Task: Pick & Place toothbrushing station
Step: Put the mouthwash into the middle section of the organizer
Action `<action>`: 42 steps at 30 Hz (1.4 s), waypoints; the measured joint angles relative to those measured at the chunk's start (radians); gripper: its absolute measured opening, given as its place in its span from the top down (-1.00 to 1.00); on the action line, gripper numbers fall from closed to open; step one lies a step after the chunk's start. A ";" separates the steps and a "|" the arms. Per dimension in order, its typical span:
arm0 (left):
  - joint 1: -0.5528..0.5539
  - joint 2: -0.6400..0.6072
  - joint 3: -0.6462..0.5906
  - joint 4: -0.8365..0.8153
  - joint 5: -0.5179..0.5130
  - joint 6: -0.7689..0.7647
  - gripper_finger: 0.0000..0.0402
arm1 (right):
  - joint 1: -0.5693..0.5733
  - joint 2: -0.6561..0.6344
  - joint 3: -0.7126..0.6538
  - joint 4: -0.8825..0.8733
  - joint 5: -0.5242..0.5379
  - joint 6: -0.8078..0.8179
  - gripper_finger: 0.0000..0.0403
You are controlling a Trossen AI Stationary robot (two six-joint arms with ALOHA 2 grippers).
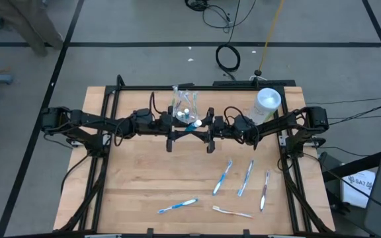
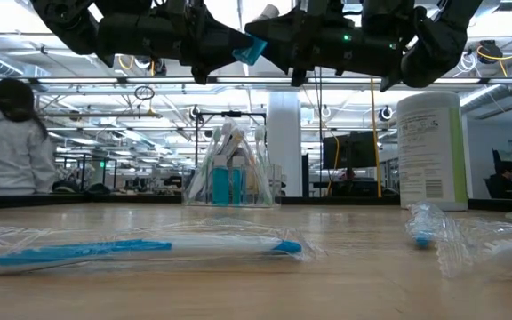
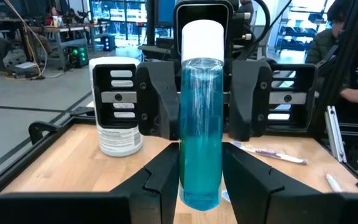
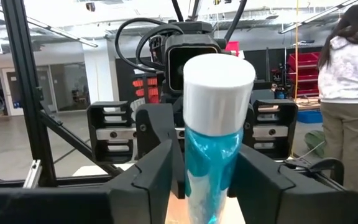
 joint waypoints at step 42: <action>0.004 -0.001 -0.001 -0.211 -0.110 0.038 -0.35 | -0.048 -0.001 0.001 -0.255 -0.009 -0.130 0.47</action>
